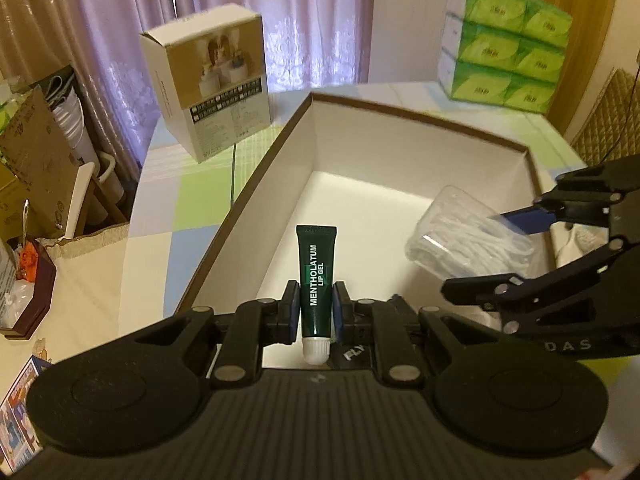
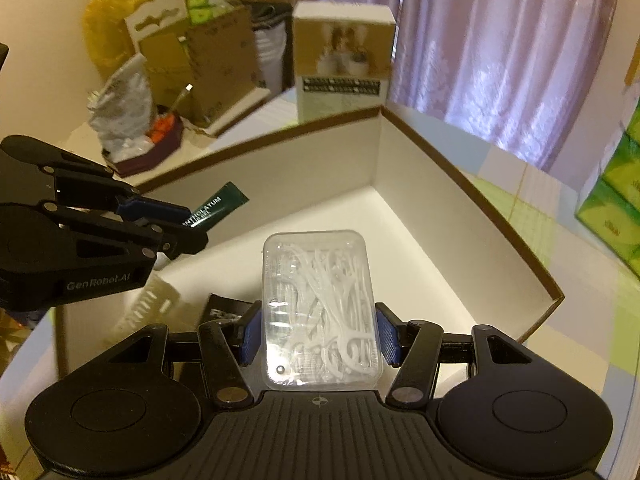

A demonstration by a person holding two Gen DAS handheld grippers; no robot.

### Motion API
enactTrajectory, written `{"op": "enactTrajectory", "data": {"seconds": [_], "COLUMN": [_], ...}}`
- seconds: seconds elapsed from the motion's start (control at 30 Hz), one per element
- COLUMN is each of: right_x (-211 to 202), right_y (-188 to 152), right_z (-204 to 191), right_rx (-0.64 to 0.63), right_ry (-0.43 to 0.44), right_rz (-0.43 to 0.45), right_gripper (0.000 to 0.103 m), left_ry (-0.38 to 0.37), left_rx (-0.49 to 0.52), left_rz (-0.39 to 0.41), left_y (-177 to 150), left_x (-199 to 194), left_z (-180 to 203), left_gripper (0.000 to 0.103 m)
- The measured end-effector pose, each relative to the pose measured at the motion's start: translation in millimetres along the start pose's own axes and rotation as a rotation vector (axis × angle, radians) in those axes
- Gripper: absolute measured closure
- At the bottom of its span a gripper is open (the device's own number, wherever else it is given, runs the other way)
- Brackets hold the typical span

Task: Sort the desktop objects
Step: 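Carry the lip gel tube and floss case over the cardboard box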

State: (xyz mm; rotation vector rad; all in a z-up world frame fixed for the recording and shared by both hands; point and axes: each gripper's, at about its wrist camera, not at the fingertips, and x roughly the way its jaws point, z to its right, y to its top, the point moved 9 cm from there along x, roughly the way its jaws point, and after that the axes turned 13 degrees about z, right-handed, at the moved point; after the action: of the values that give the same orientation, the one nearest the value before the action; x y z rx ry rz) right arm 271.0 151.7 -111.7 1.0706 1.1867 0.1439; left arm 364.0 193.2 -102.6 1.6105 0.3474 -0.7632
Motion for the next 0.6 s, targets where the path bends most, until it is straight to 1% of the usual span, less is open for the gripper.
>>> {"op": "enactTrajectory", "data": {"seconds": [0.3,0.6], "right_x": [18,27], "right_y": [-11,-19], "right_z": [19,25], "right_rx": [0.020,0.021], "right_ry": [-0.047,-0.060], "right_rz": [-0.052,-0.088], "right_gripper": [0.049,0.049], "left_ry": [-0.016,-0.021], "left_rx": [0.010,0.042], "left_rz": [-0.075,-0.131], "left_y": [-13,-25], "left_x": [38,57], "left_z": [-4,-3], "left_gripper": [0.090,0.090]}}
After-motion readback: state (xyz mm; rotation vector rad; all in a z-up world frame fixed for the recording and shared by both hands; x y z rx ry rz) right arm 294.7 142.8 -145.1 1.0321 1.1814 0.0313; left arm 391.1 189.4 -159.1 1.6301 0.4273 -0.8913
